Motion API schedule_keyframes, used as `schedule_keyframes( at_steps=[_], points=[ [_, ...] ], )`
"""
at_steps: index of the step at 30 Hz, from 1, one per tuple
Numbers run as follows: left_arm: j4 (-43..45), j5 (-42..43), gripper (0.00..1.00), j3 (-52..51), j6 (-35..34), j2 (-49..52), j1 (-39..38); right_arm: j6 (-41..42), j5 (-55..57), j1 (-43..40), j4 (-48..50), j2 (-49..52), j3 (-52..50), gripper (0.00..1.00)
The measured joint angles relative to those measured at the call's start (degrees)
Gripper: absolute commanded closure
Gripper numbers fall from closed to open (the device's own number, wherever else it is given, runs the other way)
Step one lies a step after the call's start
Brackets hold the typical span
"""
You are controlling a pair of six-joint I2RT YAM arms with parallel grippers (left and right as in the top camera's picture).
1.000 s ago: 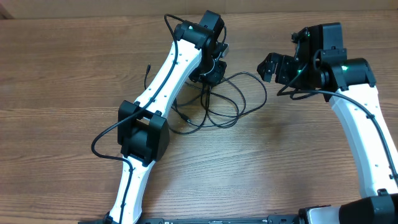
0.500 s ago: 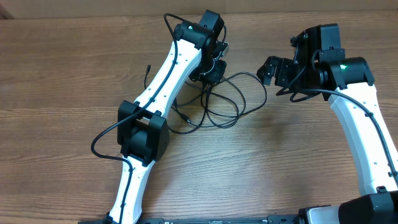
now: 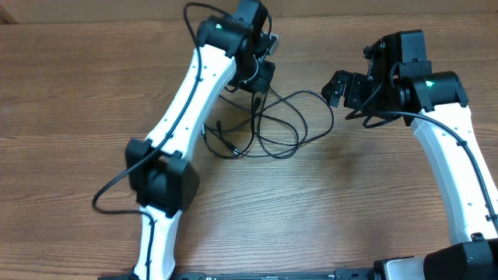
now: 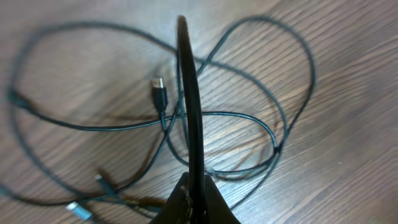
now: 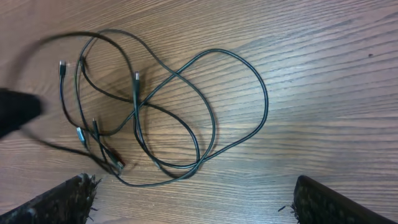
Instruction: Untangle cables
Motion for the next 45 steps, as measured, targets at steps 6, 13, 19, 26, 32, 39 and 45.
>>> schedule_keyframes(
  at_steps=[6, 13, 19, 26, 32, 39, 45],
  points=[
    [0.3, -1.4, 0.96, 0.0, 0.2, -9.0, 2.1, 0.8, 0.0, 0.0, 0.0, 0.0, 0.0, 0.00],
    [4.2, -2.1, 0.96, 0.0, 0.2, -18.6, 5.1, 2.3, -0.9, 0.0, 1.4, 0.0, 0.0, 0.00],
    [8.4, -1.6, 0.96, 0.0, 0.2, -26.6, 4.9, 2.6, -5.4, 0.0, 4.6, 0.0, 0.0, 0.00],
    [18.0, -1.6, 0.96, 0.0, 0.2, -31.6, 4.9, 0.8, -10.4, 1.8, 6.8, 0.0, 0.0, 0.00],
    [21.7, -1.6, 0.96, 0.0, 0.1, -33.9, 4.9, -1.0, -11.6, 5.9, 7.7, 0.0, 0.0, 0.00],
    [21.9, -1.6, 0.96, 0.0, -0.4, -35.2, 5.4, -2.6, -10.5, 11.9, 8.7, 1.1, 0.0, 0.00],
    [22.1, 0.6, 0.96, 0.0, -2.0, -36.5, 9.9, -5.2, -12.5, 13.7, 10.4, 5.5, 0.0, 0.00]
  ],
)
